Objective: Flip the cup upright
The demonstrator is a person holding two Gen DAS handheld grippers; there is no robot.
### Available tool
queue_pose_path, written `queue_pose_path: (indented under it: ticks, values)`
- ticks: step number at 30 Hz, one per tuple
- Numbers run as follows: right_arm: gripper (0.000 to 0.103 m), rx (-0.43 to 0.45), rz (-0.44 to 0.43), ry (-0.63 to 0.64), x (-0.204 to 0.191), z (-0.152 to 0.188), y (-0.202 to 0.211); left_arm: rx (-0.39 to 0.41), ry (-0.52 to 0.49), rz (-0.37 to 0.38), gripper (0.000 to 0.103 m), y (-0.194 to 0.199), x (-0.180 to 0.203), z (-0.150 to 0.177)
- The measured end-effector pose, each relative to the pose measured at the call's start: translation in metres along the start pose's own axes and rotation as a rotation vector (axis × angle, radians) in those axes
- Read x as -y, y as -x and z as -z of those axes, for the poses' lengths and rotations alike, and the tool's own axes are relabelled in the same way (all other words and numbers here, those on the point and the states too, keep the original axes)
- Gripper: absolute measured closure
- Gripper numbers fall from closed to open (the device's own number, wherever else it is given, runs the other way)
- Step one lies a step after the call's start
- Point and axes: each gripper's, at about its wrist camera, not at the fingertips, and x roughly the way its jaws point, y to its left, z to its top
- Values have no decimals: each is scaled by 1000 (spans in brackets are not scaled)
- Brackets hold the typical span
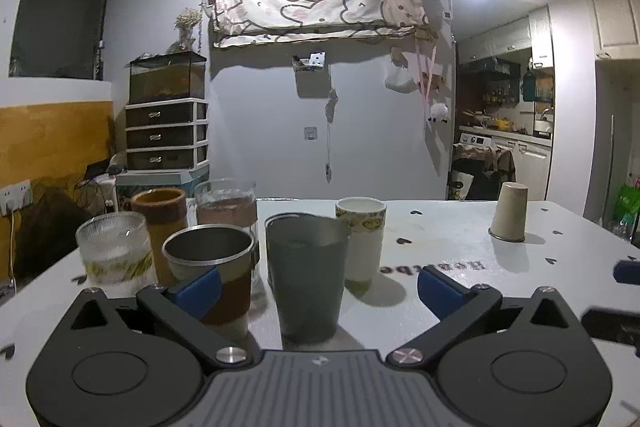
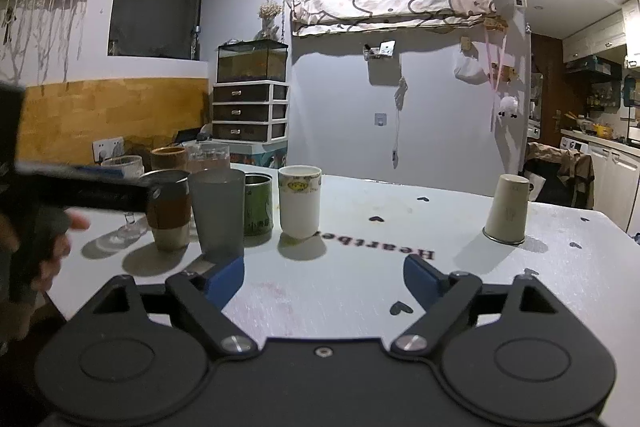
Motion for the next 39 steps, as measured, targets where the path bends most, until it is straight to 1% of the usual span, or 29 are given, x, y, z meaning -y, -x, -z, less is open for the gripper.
queue_pose_path:
  ticks: [4, 8, 11, 14, 23, 33, 39]
  values:
    - [9, 4, 13, -5, -4, -1, -2, -2, 18, -22, 0, 12, 0, 12]
    - [8, 2, 25, -14, -5, -2, -3, -7, 15, -24, 0, 22, 0, 20]
    - [6, -3, 32, -17, -5, -1, -4, -4, 32, -28, 0, 28, -1, 23]
    - [1, -8, 47, -16, -7, 0, -5, -7, 28, -32, 0, 31, 0, 25]
    - [0, -27, 88, -28, -4, 1, -10, -22, 19, -19, 0, 36, 4, 31]
    - [0, -28, 90, -23, -4, 1, -12, -32, 28, -34, 0, 35, 3, 31]
    - [0, -13, 96, -15, -5, 2, -12, -33, 29, -35, 0, 35, 3, 31]
